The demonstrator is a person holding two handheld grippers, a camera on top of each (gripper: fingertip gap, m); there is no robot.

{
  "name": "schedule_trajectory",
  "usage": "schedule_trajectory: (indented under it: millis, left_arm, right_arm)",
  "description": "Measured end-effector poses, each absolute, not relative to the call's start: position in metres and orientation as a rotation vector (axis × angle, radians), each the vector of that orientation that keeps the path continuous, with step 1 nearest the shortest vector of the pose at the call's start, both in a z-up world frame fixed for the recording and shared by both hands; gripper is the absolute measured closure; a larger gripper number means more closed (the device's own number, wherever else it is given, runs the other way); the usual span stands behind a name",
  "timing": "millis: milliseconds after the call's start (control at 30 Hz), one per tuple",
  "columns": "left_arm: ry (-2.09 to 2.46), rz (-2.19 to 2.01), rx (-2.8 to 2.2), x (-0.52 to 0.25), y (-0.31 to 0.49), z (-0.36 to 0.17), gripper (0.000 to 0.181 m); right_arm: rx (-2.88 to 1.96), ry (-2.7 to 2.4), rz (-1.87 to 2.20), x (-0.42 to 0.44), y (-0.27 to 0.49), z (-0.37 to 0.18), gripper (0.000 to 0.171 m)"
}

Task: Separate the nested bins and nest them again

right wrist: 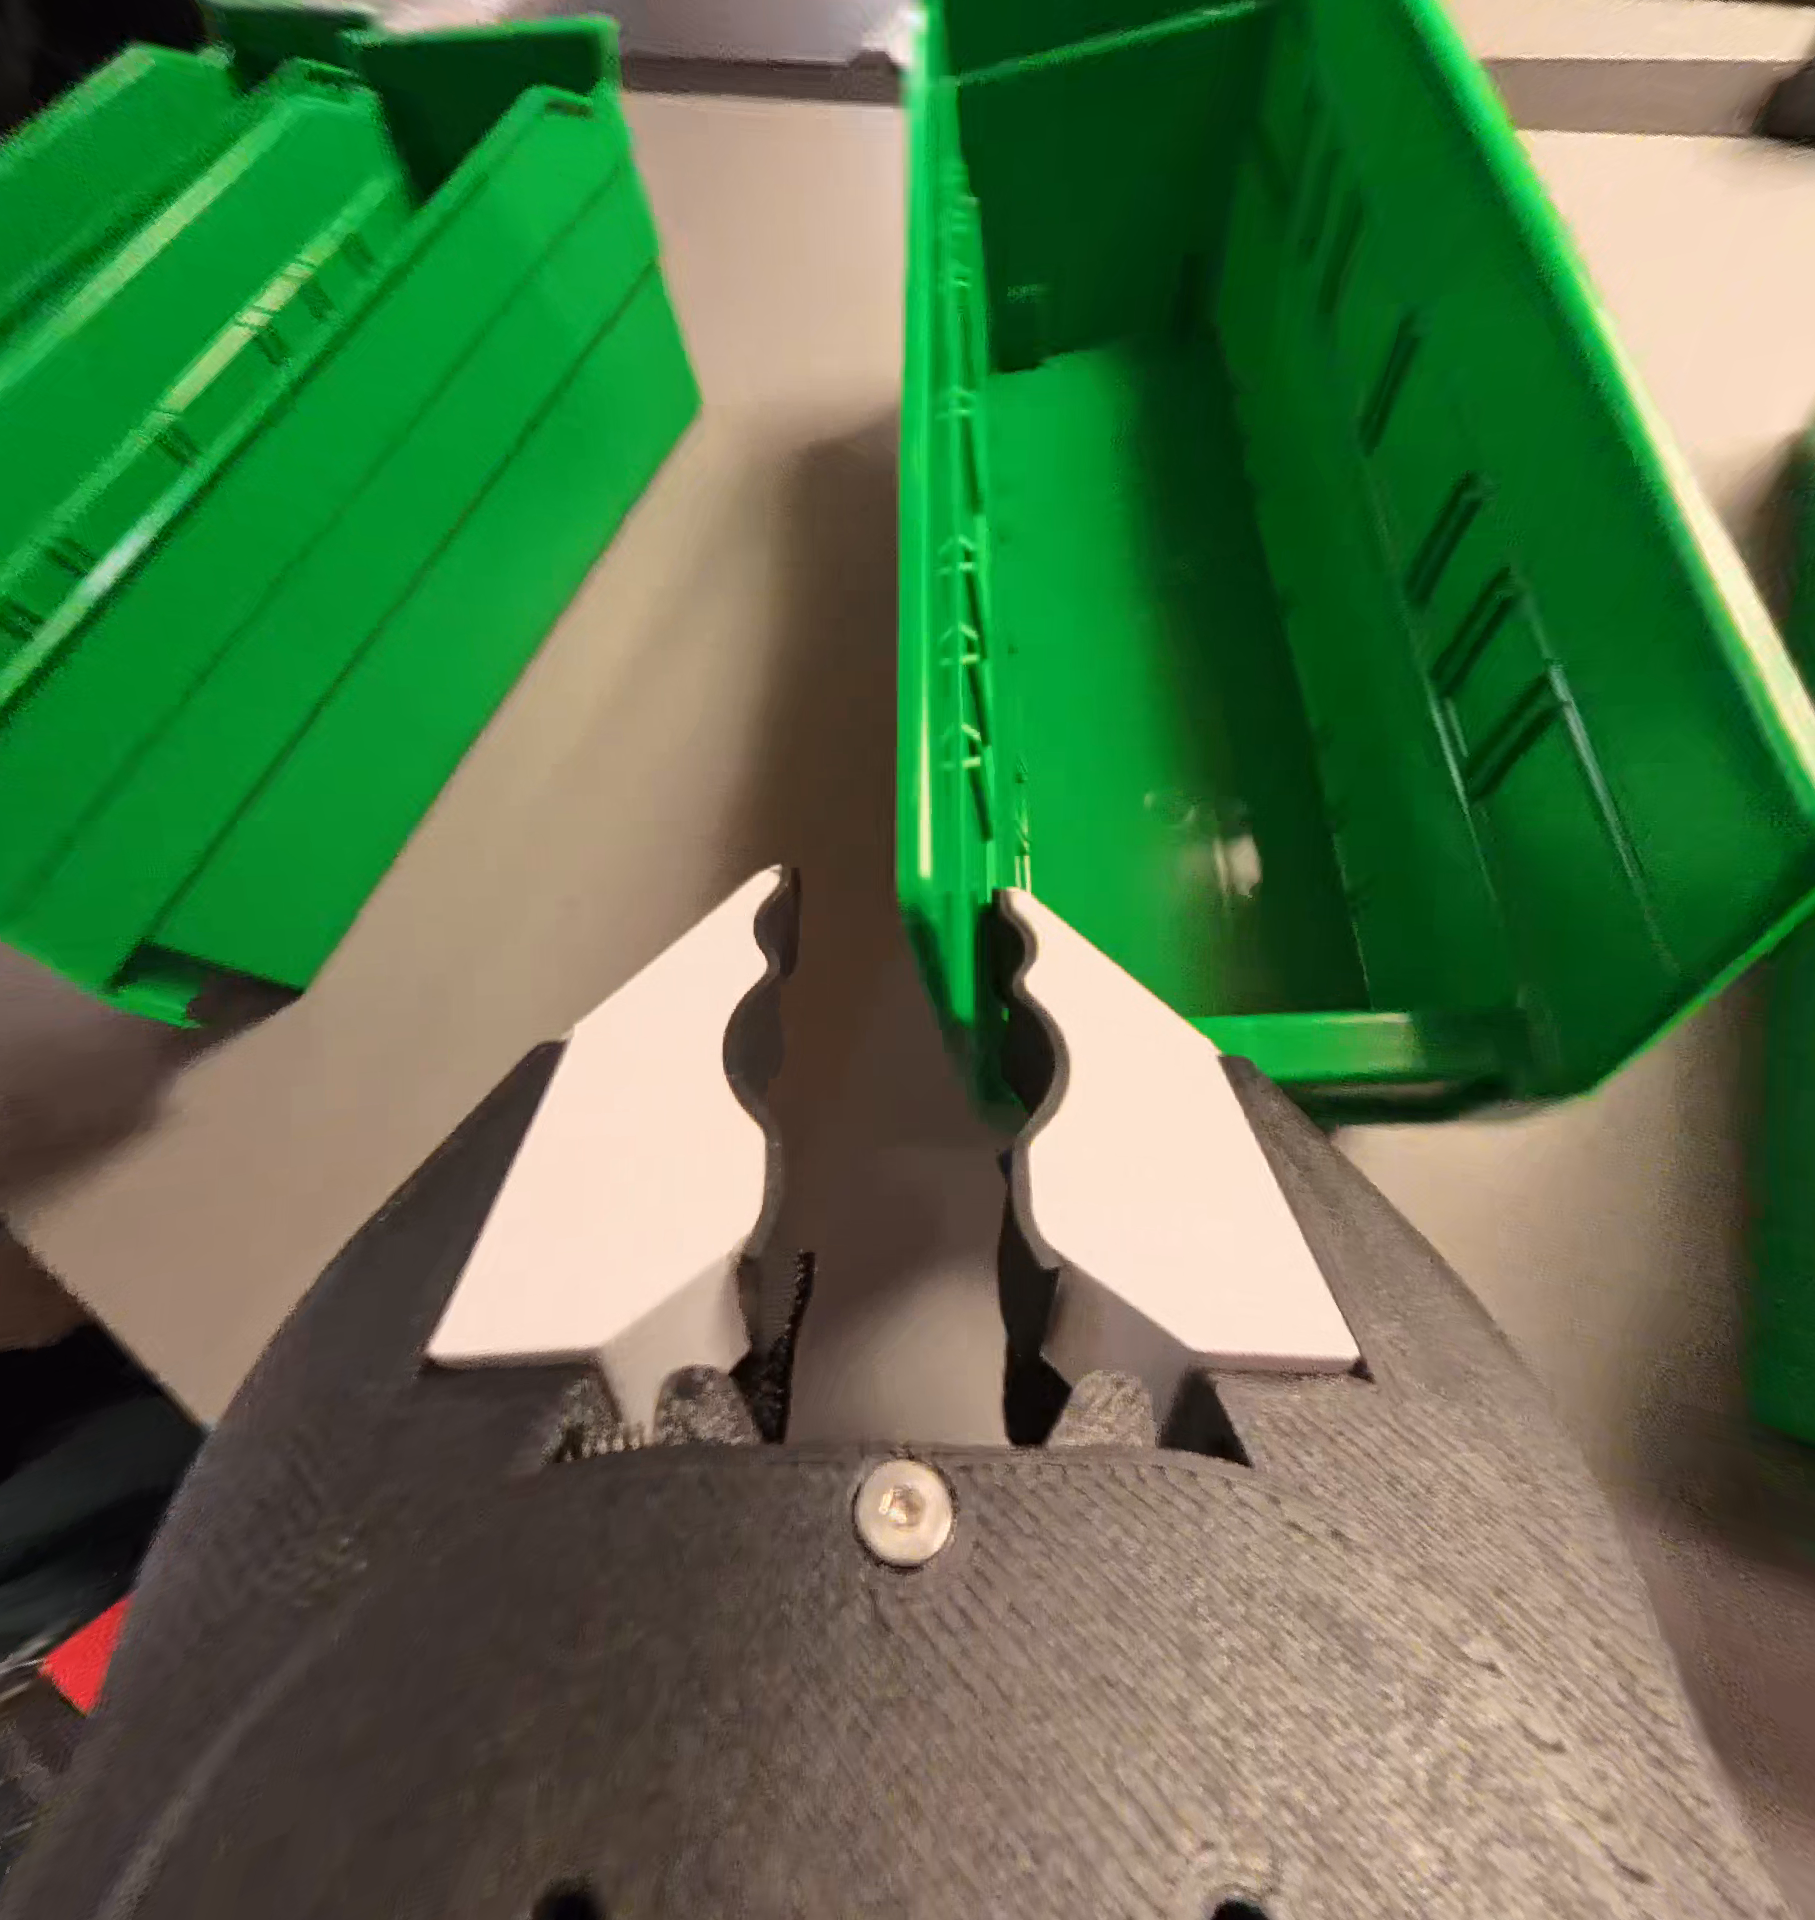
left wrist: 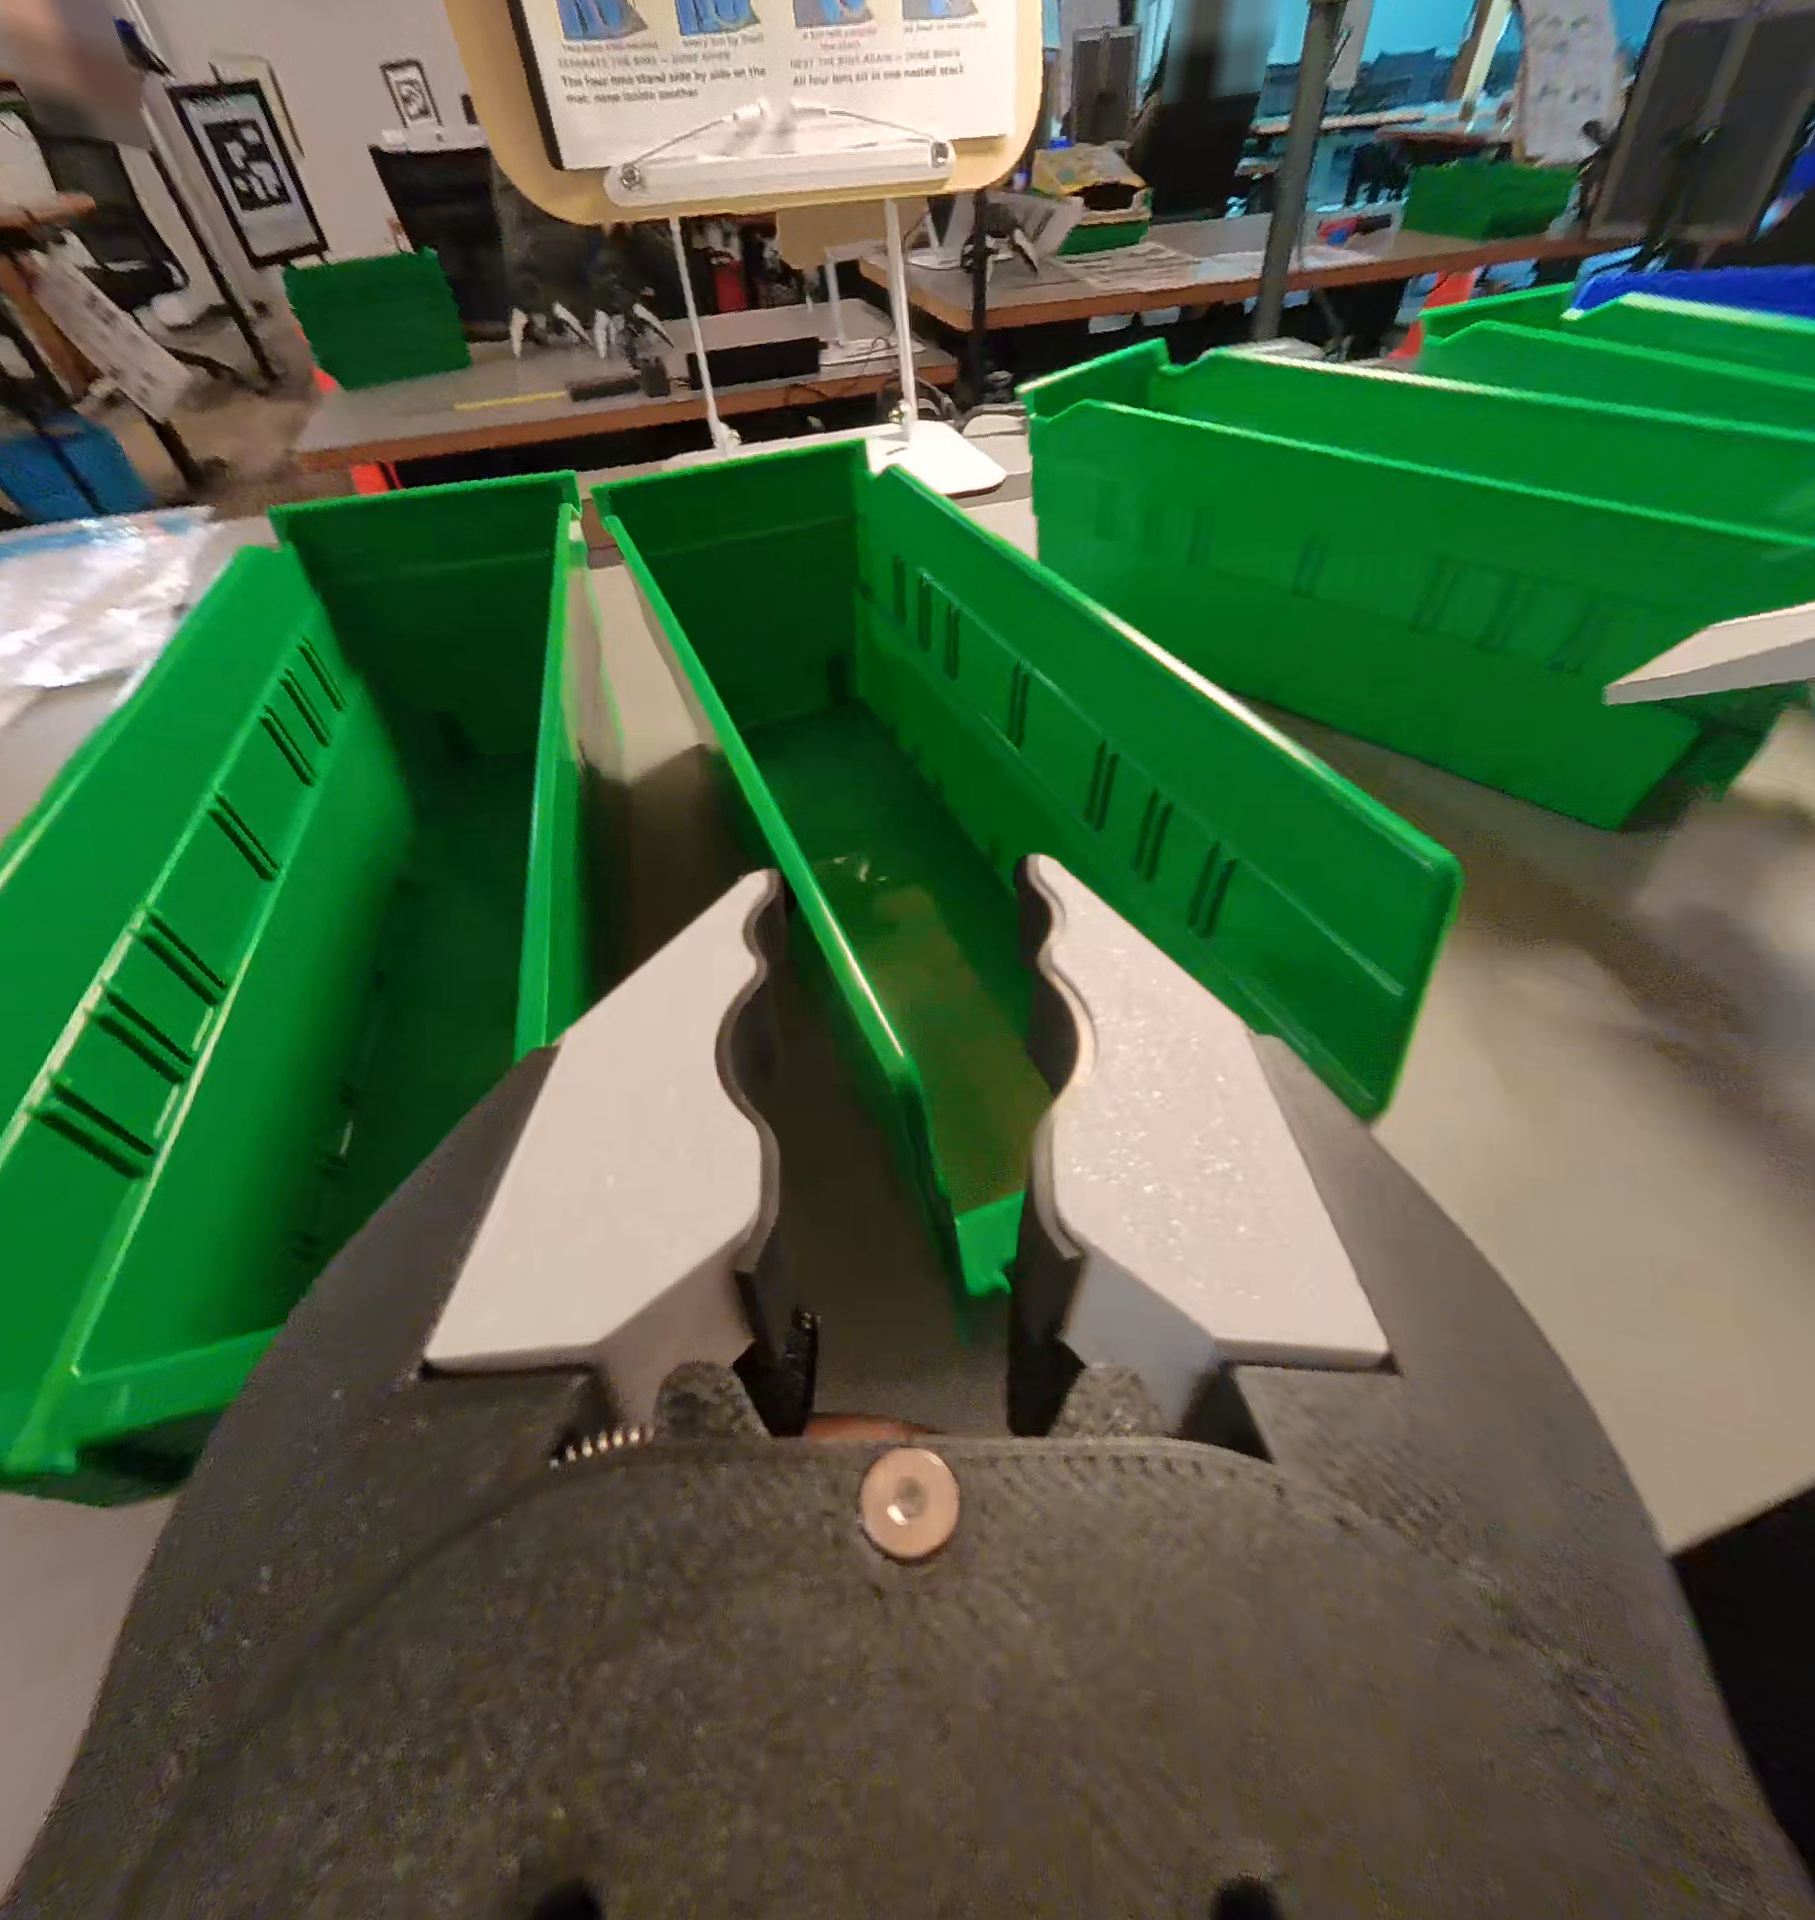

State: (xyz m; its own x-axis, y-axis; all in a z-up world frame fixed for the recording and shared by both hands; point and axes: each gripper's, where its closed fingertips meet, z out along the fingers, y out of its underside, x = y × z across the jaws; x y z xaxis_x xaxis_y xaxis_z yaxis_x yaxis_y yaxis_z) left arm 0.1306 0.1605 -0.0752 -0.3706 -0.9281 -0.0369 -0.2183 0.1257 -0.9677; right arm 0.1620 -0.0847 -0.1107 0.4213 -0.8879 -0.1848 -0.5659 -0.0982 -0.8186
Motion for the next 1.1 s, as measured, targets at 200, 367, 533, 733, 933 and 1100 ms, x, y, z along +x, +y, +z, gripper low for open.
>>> schedule_trajectory:
  millis: [200,367,533,733,933,1100]
  left_arm:
    - [1.719,-1.171,-1.081,0.161,0.164,-0.086,0.149]
    - [1.709,-1.163,-1.072,0.176,0.170,-0.088,0.154]
    - [1.676,-1.139,-1.082,0.191,0.176,-0.088,0.154]
    - [1.663,-1.125,-1.077,0.208,0.175,-0.088,0.154]
    - [1.642,-1.153,-1.084,0.199,0.180,-0.083,0.149]
    - [1.569,-1.203,-1.068,0.171,0.192,-0.065,0.136]
  right_arm:
    - [-1.789,1.121,-0.373,0.142,-0.043,-0.113,0.130]
    - [-1.731,1.038,-0.445,0.118,-0.055,-0.087,0.123]
    - [-1.590,1.134,-0.914,0.131,-0.162,-0.051,0.121]
    - [-1.632,1.286,-0.910,0.171,-0.230,-0.078,0.114]
    - [-1.687,1.272,-0.933,0.168,-0.216,-0.090,0.158]
    - [-1.649,1.212,-1.001,0.147,-0.202,-0.079,0.143]
